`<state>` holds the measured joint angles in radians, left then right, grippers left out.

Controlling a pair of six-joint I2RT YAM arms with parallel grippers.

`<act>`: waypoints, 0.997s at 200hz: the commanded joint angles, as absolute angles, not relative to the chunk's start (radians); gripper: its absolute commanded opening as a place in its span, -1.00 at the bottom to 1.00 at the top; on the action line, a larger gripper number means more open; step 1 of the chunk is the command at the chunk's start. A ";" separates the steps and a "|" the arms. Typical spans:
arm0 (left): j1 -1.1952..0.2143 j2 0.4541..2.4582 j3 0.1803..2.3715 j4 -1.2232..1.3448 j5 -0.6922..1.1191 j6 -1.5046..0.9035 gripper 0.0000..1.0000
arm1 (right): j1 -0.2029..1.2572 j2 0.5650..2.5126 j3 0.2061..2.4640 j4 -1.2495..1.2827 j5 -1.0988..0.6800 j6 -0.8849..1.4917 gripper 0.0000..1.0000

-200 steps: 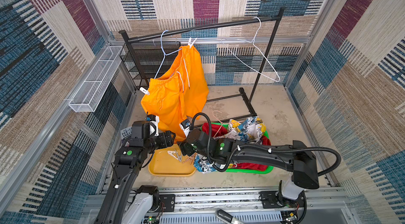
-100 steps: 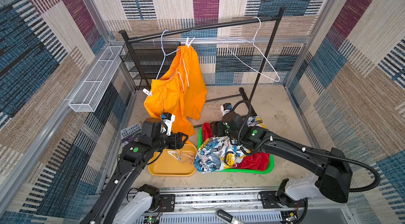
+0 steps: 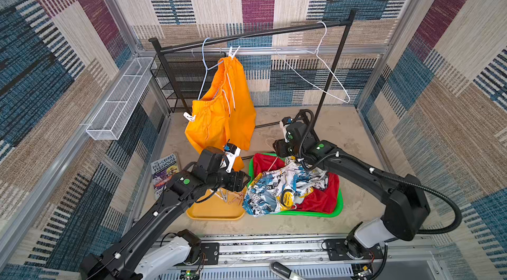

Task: Remove the clothespins securing shorts to the hanger
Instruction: Pick up the hanger from the basket.

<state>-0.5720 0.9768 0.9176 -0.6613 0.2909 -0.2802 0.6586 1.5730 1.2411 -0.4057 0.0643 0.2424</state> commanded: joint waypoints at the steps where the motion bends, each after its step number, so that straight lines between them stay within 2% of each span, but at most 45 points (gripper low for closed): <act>1: -0.581 0.982 0.909 -0.640 0.289 -0.256 0.45 | 0.654 1.629 1.293 -0.435 -0.022 0.096 0.15; 142: -0.587 1.011 0.892 -0.636 0.312 -0.249 0.44 | 0.654 1.848 1.428 -0.557 0.065 -0.067 -0.19; 199: -0.587 1.014 0.893 -0.633 0.305 -0.247 0.44 | 0.655 1.855 1.458 -0.560 0.087 -0.067 -0.54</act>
<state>-0.5873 1.0130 0.8921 -0.6430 0.2951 -0.2676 0.6525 1.8576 1.4380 -0.5518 0.0727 -0.0574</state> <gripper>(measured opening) 0.720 0.267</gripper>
